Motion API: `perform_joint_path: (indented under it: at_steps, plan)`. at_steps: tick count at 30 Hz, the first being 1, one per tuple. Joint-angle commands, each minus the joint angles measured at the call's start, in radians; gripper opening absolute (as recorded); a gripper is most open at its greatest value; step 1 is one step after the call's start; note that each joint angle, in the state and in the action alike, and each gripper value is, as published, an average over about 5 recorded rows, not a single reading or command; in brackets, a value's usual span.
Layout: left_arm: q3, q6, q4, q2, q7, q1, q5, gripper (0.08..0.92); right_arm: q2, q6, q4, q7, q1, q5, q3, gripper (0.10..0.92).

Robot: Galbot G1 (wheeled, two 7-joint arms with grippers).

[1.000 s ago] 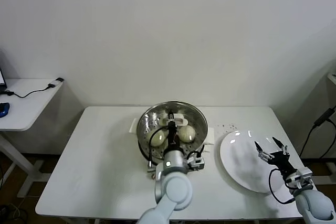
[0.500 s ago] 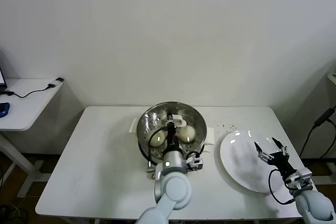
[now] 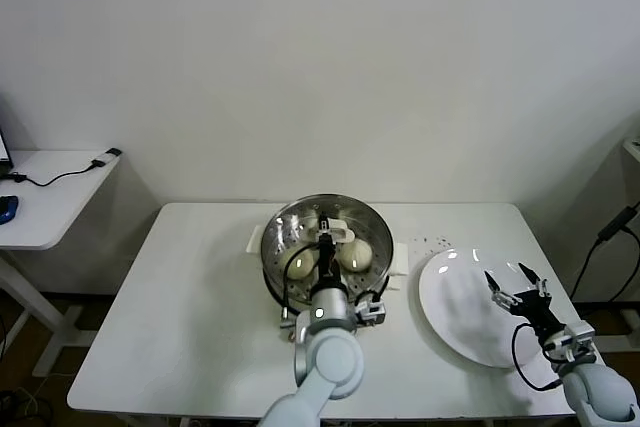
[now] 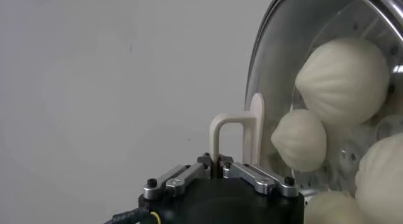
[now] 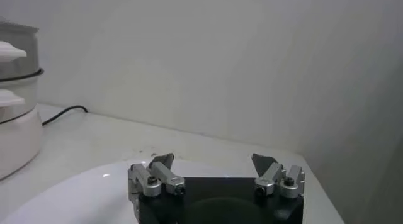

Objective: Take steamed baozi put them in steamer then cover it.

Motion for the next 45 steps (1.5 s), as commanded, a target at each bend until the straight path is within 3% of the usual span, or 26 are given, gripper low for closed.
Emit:
perform_joint_path:
  at_steps: [1,10,21,28,33,40,45]
  plan:
    - [-0.002,0.014,0.005,0.004,0.006,0.005,0.006,0.141,0.001,0.0,-0.001,-0.001,0.0,-0.001,0.001,0.823]
    - [-0.001,0.01,-0.05,0.044,0.06,0.013,0.005,0.159,-0.003,-0.002,-0.002,-0.001,0.003,-0.001,0.004,0.823]
    - [0.004,0.012,-0.251,0.146,0.061,0.083,-0.091,0.457,-0.004,-0.005,-0.01,-0.004,0.007,-0.002,0.004,0.823]
    - [-0.02,-0.042,-0.386,0.205,-0.057,0.162,-0.294,0.657,-0.004,-0.024,-0.006,0.004,0.014,-0.004,0.004,0.823]
    - [-0.106,-0.143,-0.463,0.247,-0.182,0.244,-0.49,0.79,-0.001,-0.042,0.011,0.014,0.013,-0.019,0.005,0.823]
    - [-0.36,-0.379,-0.51,0.317,-0.37,0.386,-0.861,0.822,0.005,-0.047,0.055,0.015,-0.002,-0.028,0.015,0.823]
    - [-0.614,-0.581,-0.512,0.306,-0.385,0.509,-1.173,0.823,0.019,-0.042,0.086,0.029,-0.012,-0.021,0.024,0.823]
